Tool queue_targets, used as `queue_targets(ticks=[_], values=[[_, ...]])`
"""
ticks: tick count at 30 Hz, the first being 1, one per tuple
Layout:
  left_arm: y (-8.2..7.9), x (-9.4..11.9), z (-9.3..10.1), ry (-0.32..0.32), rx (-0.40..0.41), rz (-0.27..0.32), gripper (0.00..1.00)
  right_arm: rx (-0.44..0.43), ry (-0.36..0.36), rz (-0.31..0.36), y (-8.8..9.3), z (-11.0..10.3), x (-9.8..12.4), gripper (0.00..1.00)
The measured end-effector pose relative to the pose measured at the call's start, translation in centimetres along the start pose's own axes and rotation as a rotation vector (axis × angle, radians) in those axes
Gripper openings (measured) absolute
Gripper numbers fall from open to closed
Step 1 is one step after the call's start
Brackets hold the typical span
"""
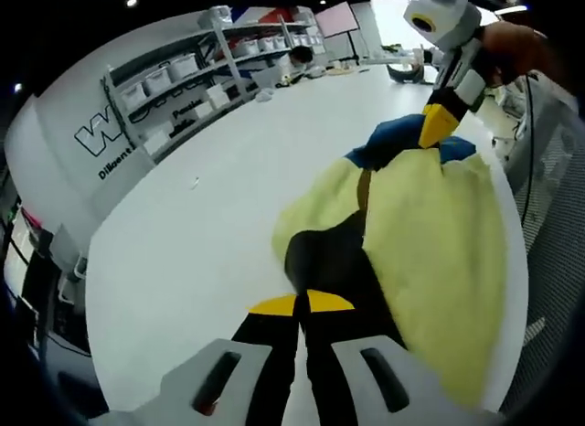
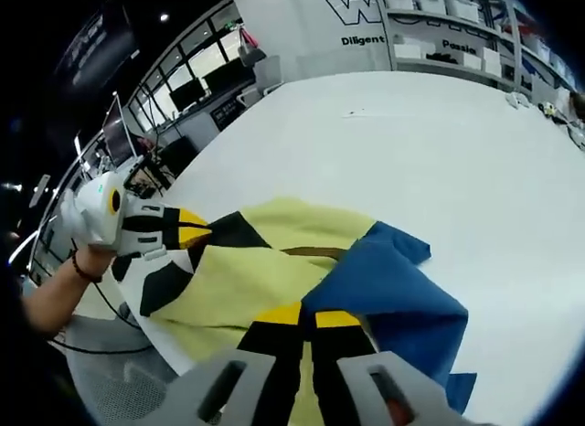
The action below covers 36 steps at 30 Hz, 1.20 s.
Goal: Fold the garment on the visible template until the final outline fits inside the template.
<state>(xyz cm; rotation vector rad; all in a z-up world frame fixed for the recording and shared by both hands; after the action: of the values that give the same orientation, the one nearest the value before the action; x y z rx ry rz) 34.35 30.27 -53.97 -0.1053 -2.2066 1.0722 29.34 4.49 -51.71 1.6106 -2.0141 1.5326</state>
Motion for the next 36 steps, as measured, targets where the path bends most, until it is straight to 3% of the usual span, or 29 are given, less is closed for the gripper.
queue_targets(ticks=[8,19,25,36], values=[[-0.1,0.6,-1.1,-0.048,0.135,-0.012,0.00,0.007,0.043,0.024,-0.4,1.3,1.1,0.00],[0.2,0.8,-1.9,-0.068,0.212,-0.025,0.00,0.006,0.082,0.051,-1.1,2.8,2.0,0.00],[0.9,0.4,-2.5,-0.084,0.310,-0.071,0.00,0.016,0.119,0.035,-1.5,4.6,1.8,0.00],[1.4,0.7,-3.5,-0.112,0.311,-0.077,0.00,0.024,0.183,0.002,-2.1,7.0,1.7,0.00]])
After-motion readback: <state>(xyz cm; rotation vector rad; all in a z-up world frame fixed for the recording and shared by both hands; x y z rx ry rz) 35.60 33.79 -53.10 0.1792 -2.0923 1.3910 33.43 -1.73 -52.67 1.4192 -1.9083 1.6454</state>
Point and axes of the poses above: the point that each gripper's makers call its tool centre point, and the gripper's own axes: x roughly backward along the fingers, z roughly to its right, y roughly out of its underside, the point moved 9 cm from there along x, roughly backward along the fingers, and after that the axes turned 15 degrees about -y, right-handed, at the moved point
